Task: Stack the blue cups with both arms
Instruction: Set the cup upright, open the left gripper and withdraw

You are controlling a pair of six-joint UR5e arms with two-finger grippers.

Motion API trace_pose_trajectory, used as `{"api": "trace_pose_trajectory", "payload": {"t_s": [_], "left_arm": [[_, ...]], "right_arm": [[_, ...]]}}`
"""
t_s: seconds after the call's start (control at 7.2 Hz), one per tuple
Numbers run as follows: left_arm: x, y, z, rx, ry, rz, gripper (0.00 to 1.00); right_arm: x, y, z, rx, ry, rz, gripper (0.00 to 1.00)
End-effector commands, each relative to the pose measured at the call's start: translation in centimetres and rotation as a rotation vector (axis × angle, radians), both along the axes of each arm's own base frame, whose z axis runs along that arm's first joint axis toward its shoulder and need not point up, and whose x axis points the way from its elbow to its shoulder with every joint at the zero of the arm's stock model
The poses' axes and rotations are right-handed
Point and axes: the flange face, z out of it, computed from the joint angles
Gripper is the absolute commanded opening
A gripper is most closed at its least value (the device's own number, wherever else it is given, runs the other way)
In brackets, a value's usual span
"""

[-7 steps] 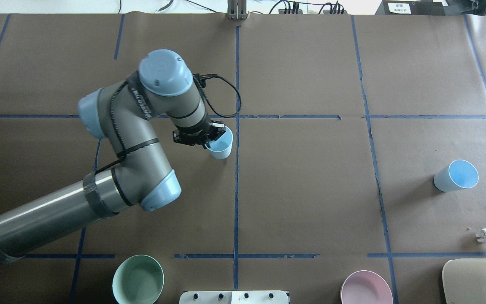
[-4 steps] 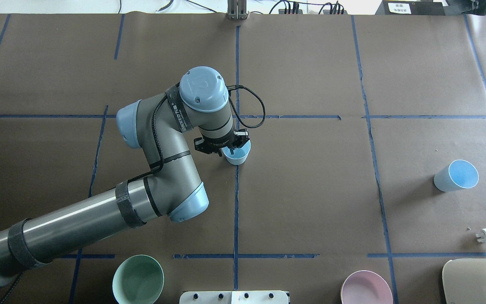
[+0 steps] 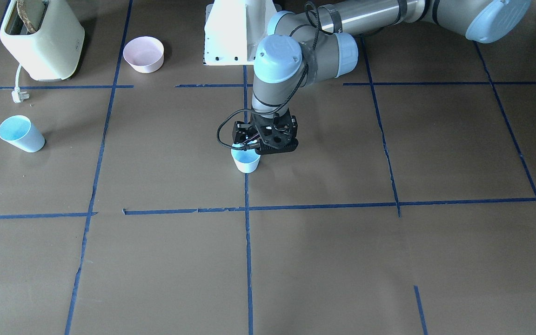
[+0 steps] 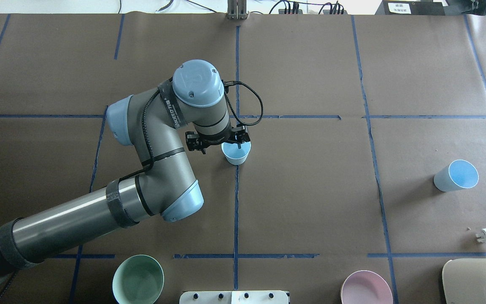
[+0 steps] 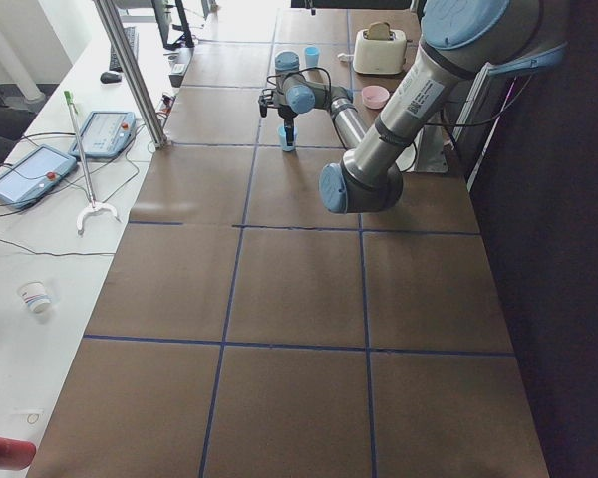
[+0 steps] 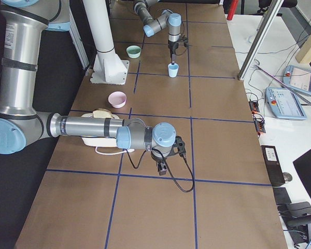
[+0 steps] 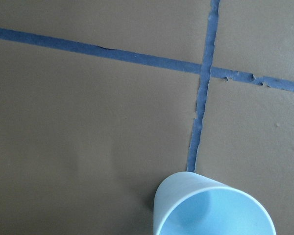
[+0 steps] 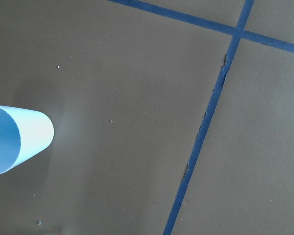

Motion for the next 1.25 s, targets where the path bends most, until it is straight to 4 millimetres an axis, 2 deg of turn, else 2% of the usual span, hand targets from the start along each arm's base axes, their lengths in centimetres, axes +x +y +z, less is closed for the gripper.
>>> {"api": "trace_pose_trajectory", "payload": {"t_s": [0.0, 0.28, 0.42, 0.56, 0.69, 0.83, 0.97, 1.11], "left_arm": [[-12.7, 1.2, 6.4, 0.111, -0.008, 0.113, 1.0], [-25.6, 2.0, 16.4, 0.295, -0.099, 0.255, 1.0], [-32.2, 0.9, 20.7, 0.318, -0.108, 0.305, 1.0], [-40.7, 0.1, 25.6, 0.344, -0.105, 0.33, 1.0], [-48.2, 0.1, 31.6, 0.327, -0.109, 0.318, 1.0], [-53.7, 1.0, 37.0, 0.29, -0.109, 0.293, 1.0], [-57.6, 2.8, 42.2, 0.25, -0.108, 0.288, 1.0], [-60.0, 6.4, 47.2, 0.183, -0.087, 0.263, 1.0]], "right_arm": [[0.0, 0.0, 0.0, 0.0, 0.0, 0.0, 1.0], [0.0, -0.1, -0.1, 0.002, 0.0, 0.0, 1.0], [-0.1, -0.2, -0.1, 0.003, 0.0, -0.002, 1.0], [-0.4, -0.5, -0.5, 0.018, -0.002, -0.009, 1.0], [-0.8, -0.8, -0.8, 0.033, -0.002, -0.016, 1.0], [-1.1, -1.4, -1.6, 0.007, 0.0, 0.016, 1.0], [-2.3, -1.7, -2.1, -0.012, -0.002, 0.043, 1.0], [-2.9, -2.0, -2.7, -0.026, -0.004, 0.088, 1.0]]}}
